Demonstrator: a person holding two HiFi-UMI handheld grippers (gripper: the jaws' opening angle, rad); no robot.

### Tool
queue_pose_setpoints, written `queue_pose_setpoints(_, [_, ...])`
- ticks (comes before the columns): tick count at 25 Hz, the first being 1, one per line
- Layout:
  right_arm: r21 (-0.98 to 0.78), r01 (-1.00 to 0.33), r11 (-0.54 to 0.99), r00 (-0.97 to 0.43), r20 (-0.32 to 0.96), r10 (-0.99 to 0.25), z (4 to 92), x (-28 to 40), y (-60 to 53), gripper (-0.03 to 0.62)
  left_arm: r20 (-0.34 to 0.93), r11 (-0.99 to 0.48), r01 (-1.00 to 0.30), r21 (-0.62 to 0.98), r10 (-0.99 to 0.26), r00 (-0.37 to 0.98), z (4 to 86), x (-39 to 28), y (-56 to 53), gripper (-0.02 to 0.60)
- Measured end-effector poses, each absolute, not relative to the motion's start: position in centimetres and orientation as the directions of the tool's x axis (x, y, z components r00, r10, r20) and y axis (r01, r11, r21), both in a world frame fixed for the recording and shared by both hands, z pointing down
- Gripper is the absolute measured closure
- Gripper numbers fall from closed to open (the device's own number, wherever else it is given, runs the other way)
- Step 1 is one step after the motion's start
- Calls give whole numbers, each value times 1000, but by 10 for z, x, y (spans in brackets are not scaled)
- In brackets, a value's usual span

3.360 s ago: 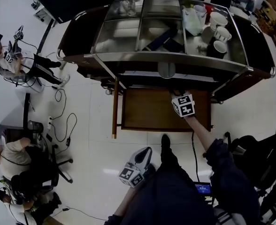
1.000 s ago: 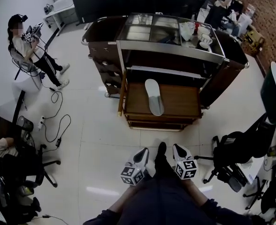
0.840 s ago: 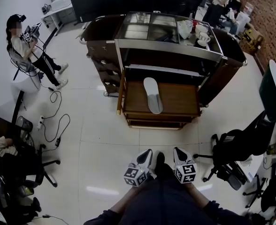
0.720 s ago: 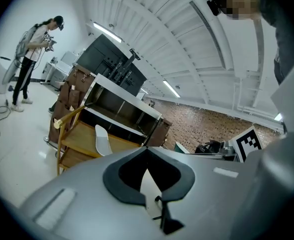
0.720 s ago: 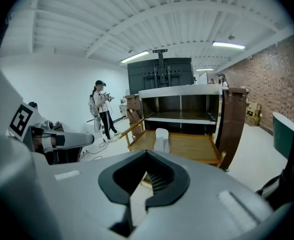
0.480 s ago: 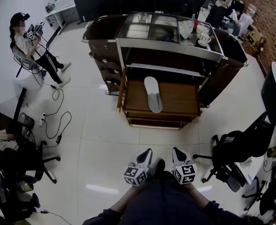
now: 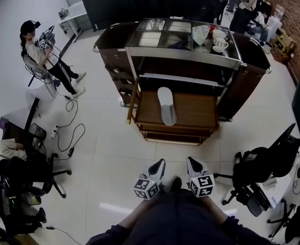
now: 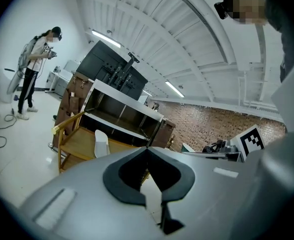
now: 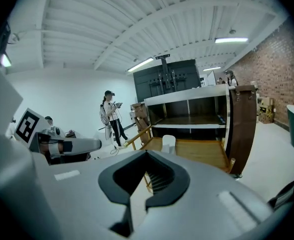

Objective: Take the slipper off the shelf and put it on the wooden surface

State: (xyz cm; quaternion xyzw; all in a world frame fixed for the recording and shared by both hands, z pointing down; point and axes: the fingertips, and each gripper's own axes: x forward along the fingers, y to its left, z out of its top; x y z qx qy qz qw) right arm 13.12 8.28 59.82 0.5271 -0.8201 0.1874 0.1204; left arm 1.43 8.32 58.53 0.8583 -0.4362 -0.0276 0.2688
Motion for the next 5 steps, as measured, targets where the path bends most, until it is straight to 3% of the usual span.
queue_pose_setpoints(5, [-205, -890, 408, -457, 388, -800, 605, 157, 82, 592, 171, -513, -704, 491, -736, 655, 591, 58, 98, 565])
